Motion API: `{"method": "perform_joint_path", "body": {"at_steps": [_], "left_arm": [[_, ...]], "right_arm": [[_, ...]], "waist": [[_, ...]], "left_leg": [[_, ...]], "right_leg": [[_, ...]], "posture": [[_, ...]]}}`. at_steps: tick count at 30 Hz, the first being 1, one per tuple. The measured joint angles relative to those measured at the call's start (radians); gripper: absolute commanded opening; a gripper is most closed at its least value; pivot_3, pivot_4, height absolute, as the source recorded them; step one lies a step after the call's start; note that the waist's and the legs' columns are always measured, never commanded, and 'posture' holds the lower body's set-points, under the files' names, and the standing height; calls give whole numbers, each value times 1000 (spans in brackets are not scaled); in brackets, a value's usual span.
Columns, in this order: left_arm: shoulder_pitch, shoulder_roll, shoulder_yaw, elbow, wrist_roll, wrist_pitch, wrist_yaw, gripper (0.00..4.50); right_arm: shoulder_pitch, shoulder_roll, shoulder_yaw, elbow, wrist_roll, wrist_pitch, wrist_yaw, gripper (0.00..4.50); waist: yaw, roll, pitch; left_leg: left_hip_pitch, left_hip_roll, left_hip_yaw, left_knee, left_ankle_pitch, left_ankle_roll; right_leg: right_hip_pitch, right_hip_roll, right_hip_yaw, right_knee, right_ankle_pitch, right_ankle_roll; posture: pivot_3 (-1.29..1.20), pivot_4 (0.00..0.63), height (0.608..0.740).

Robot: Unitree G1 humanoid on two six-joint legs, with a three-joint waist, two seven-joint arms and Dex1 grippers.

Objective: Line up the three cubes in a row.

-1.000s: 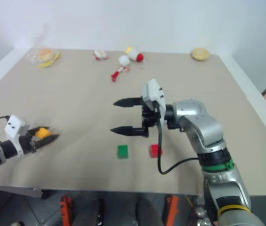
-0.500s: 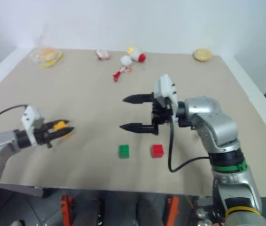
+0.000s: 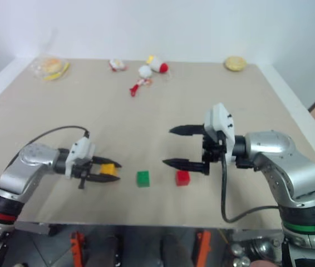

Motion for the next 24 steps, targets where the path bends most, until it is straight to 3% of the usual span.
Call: {"method": "perform_joint_path", "body": {"at_steps": [8, 20, 21, 24], "left_arm": [[-2, -33, -15, 118, 33, -87, -34, 1394], [3, -48, -20, 133, 43, -135, -58, 1394], [4, -48, -20, 133, 43, -135, -60, 2412], [19, -47, -24, 133, 52, -136, -71, 3352]], "right_arm": [[31, -17, -32, -59, 36, 33, -58, 4500], [31, -19, -32, -62, 46, 33, -61, 4500], [30, -19, -32, -62, 46, 33, -61, 4500], [29, -19, -32, -60, 46, 33, -60, 4500]], "waist": [[1, 0, 0], [1, 0, 0], [1, 0, 0], [0, 0, 0]], "left_leg": [[-1, 0, 0, 1, 0, 0], [0, 0, 0, 1, 0, 0], [0, 0, 0, 1, 0, 0], [0, 0, 0, 1, 0, 0]], "right_leg": [[0, 0, 0, 0, 0, 0], [0, 0, 0, 0, 0, 0], [0, 0, 0, 0, 0, 0], [0, 0, 0, 0, 0, 0]], "posture": [[0, 150, 737], [0, 150, 737], [0, 150, 737], [0, 150, 737]]}}
